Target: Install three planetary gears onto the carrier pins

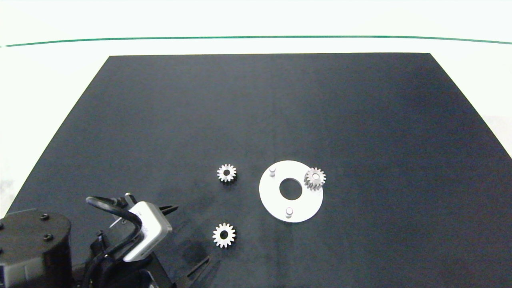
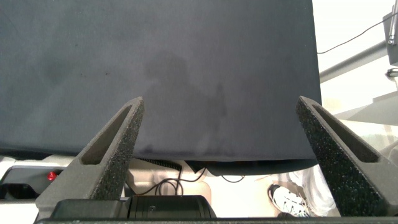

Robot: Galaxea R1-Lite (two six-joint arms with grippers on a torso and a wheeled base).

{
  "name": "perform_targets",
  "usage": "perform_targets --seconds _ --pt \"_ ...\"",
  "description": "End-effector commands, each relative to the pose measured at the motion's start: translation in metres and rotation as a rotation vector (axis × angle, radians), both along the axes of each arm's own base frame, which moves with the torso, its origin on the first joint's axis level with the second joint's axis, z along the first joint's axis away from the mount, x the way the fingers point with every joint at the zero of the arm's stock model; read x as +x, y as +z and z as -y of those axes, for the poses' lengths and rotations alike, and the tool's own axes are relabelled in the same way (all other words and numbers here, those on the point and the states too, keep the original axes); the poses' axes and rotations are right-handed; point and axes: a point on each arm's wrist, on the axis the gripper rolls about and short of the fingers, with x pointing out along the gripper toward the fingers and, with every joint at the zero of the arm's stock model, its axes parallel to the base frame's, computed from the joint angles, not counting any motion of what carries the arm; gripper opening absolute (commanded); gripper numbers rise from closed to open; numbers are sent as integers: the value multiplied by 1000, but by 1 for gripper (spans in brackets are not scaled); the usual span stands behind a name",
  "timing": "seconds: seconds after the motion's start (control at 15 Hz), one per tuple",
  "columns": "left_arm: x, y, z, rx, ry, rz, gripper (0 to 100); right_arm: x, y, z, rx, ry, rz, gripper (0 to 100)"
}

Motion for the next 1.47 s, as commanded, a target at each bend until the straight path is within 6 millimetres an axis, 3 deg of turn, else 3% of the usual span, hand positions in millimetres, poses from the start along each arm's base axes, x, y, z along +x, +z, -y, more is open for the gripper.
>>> perform_targets --seconds 0.07,0.67,1.47 --pt "3 -13 22 41 -43 -21 100 0 1 0 -2 -2 -5 100" --pt "12 -24 37 87 -55 -58 100 0 1 0 -2 0 -5 100" --pt "17 -26 41 88 -45 -72 99 -1 1 0 3 -1 -2 100"
